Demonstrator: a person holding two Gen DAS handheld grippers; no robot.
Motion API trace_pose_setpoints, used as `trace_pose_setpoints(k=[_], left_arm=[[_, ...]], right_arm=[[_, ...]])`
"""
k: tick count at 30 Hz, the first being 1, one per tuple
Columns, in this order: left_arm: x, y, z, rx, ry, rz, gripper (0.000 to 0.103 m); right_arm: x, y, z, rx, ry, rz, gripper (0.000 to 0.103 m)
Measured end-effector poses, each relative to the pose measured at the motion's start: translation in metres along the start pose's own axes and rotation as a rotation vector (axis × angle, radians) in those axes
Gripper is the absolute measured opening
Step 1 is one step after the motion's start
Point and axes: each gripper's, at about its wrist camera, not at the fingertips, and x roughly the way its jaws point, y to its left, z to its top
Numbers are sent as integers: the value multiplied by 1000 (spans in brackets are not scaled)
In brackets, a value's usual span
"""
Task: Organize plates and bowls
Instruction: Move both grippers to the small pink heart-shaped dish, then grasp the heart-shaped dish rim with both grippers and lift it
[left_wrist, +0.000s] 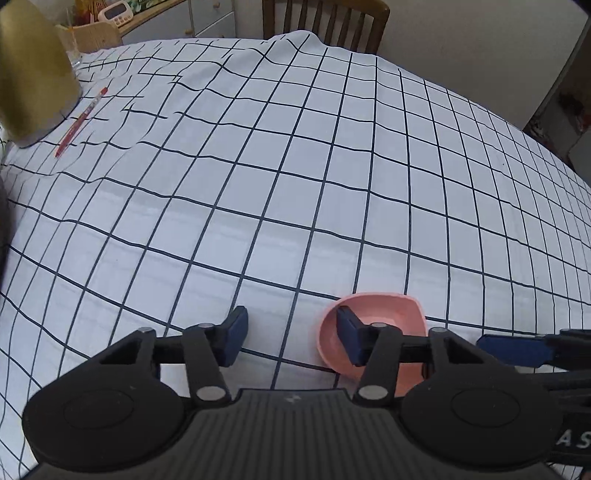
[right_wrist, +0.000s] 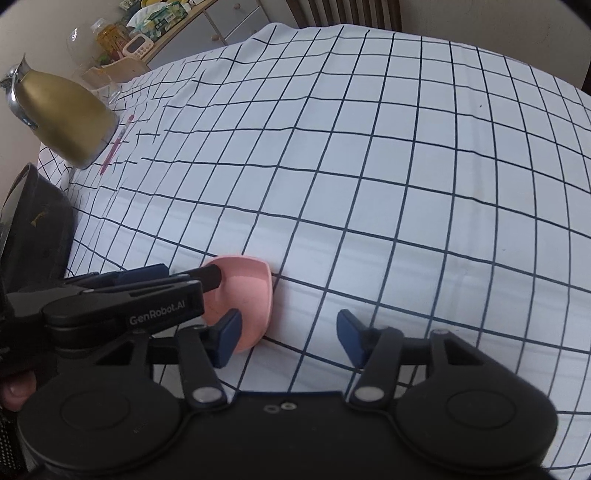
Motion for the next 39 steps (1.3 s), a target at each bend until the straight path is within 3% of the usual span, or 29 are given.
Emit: trace_pose_setpoints(k=[7,12,18,24,28,39], left_arm=[[3,0,3,-30,12,-29,31],[5,3,6,-51,23,-67,19],[8,4,7,-68,33,-83,12],[9,8,8,-81,31,-86,8],[6,4,6,-73,28,-79,6],[-17,0,-8,-42,27,-96,5]], right_arm=[[12,1,3,13,7,14,34],[16,2,5,33,7,35,31],[17,2,6,44,6,49,31],[21,5,5,45,2,62,25],[23,11,4,15,13,73,8],[6,17,-6,-10,2,49,5]])
